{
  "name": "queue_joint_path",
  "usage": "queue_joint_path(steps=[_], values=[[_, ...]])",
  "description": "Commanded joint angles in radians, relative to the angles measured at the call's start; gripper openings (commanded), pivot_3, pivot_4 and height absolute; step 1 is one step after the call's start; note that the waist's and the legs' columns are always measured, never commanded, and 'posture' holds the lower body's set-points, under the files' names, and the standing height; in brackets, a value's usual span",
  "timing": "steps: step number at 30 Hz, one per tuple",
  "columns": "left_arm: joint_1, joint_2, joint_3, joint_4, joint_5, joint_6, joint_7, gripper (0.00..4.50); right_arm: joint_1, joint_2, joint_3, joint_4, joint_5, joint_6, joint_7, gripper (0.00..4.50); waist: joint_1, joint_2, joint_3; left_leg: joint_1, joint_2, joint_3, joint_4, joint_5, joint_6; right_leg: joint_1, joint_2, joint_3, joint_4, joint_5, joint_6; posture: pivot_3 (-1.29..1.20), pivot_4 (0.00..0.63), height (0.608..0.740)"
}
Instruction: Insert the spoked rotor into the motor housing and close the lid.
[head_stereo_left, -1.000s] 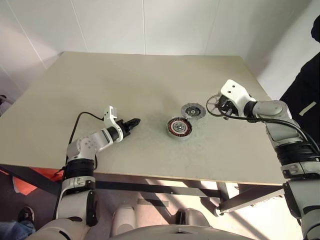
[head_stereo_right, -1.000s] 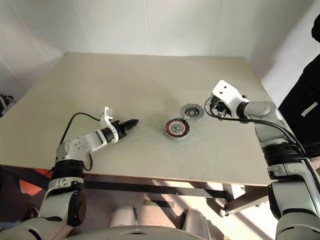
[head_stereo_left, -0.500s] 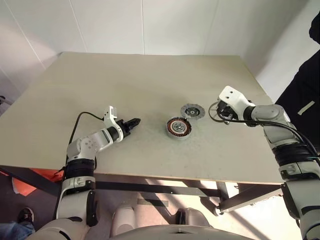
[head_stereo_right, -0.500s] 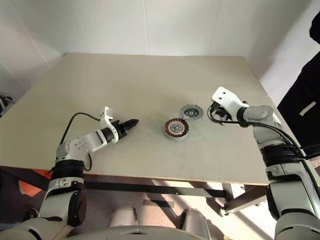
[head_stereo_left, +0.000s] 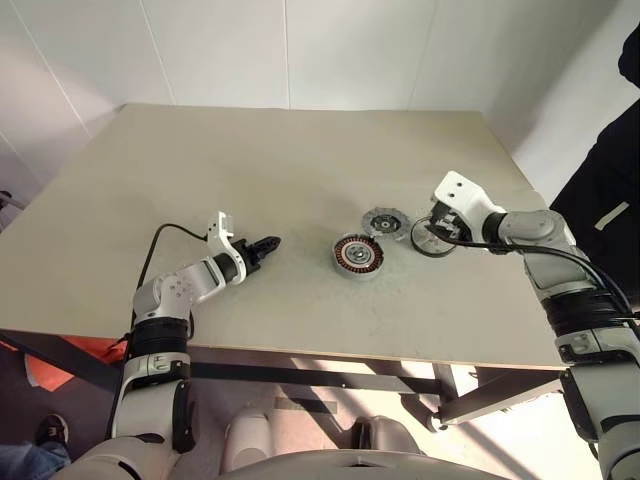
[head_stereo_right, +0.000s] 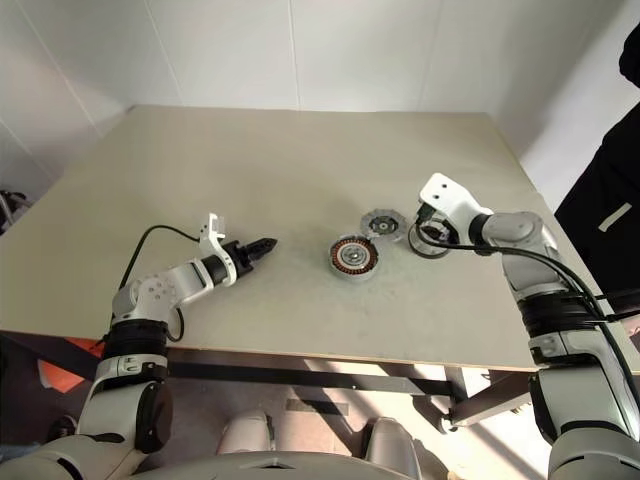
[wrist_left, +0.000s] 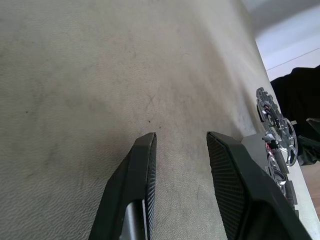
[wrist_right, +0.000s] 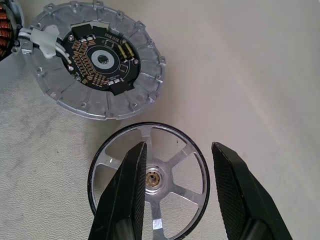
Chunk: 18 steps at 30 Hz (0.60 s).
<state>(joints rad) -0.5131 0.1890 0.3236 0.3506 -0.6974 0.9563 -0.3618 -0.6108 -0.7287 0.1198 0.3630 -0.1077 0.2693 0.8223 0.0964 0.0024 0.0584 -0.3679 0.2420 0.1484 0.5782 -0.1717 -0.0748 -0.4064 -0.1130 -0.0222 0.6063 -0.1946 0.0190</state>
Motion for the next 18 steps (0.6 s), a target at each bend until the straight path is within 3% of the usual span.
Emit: queue_joint_path(steps=[1,9,12,16,18], values=[[-0.017,0.007,0.0,-0.006,0.003,-0.011,-0.011,1.73,-0.05,0.027,-0.087,-0.122,0.115,0.029,0.022,2.29,-0.001,0.0,0.0,0.0,0.0,0.0,0.0,0.0,0.0,0.0,0.0,0.0,0.0,0.0,0.0,0.0,0.0,0.74],[-0.018,0.006,-0.006,-0.002,0.006,-0.012,-0.016,1.73,0.037,0.119,-0.003,-0.243,0.168,0.074,0.092,2.29,0.0,0.0,0.0,0.001,0.0,0.0,0.0,0.0,0.0,0.001,0.0,0.0,0.0,0.0,0.0,0.0,0.0,0.74],[-0.016,0.006,-0.007,-0.005,0.008,-0.013,-0.014,1.73,0.045,0.155,0.037,-0.233,0.148,0.082,0.085,1.63,0.0,0.0,0.0,0.001,0.0,0.0,0.0,0.0,0.0,0.0,0.0,0.0,0.0,0.0,0.0,0.0,0.0,0.74],[-0.011,0.011,-0.003,-0.011,0.007,-0.012,-0.014,1.73,0.051,0.164,0.068,-0.213,0.13,0.077,0.081,0.27,0.0,0.0,0.0,0.001,0.0,0.0,0.0,0.0,0.0,0.001,0.0,0.0,0.0,0.0,0.0,0.0,0.0,0.74],[-0.006,0.012,-0.002,-0.016,0.007,-0.011,-0.014,1.73,0.05,0.165,0.081,-0.204,0.116,0.071,0.081,0.03,0.0,0.0,0.0,0.001,0.0,0.0,0.0,0.0,0.0,0.001,0.0,0.0,0.0,0.0,0.0,0.0,0.0,0.74]])
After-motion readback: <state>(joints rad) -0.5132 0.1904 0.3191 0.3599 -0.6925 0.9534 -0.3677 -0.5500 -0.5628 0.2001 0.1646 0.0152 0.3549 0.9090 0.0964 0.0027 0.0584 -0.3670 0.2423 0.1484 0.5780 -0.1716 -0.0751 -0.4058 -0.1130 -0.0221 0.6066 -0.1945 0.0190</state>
